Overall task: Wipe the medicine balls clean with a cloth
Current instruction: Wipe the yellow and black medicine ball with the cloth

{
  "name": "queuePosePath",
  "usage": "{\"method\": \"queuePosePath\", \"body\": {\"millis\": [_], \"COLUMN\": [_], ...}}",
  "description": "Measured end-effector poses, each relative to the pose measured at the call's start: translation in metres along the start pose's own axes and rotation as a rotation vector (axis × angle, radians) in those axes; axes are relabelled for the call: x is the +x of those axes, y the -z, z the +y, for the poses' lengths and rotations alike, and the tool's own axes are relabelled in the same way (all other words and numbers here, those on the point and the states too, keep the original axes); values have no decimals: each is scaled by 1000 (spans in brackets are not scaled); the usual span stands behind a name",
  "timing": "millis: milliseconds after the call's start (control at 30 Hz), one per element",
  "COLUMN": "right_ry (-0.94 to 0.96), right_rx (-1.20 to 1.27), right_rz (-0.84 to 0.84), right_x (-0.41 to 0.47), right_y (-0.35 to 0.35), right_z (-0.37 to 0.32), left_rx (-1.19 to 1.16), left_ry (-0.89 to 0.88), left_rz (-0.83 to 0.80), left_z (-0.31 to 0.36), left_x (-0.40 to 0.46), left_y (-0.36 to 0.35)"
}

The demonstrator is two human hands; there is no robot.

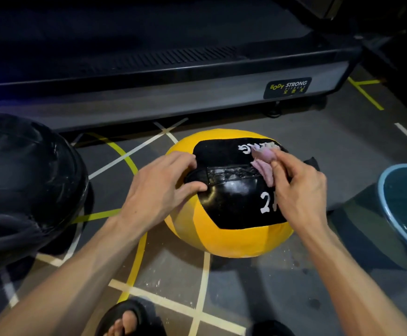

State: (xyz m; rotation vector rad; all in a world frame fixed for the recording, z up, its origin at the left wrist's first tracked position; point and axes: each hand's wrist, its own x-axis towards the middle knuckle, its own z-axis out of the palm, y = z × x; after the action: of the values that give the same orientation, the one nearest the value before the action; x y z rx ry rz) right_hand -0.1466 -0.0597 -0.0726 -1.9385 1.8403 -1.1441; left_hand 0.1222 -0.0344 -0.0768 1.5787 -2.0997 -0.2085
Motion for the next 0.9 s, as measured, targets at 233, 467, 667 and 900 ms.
{"method": "queuePosePath", "body": {"millis": [233,467,667,900], "right_ry": [723,366,-208,-210], "right_rx": [-88,45,111,199], "right_rz": [-386,-111,144,235], "right_x": [-92,-56,-13,17], "right_y": [-31,7,26,-4], "right_z": [-29,13,33,19], "left_rx": [94,148,185,96], "left_ry": [23,115,164,174], "left_rz": [-16,-9,-109,-188], "left_z": [17,21,21,22], "left_x": [43,68,89,101], "left_y": [-2,-10,-4,-14]}}
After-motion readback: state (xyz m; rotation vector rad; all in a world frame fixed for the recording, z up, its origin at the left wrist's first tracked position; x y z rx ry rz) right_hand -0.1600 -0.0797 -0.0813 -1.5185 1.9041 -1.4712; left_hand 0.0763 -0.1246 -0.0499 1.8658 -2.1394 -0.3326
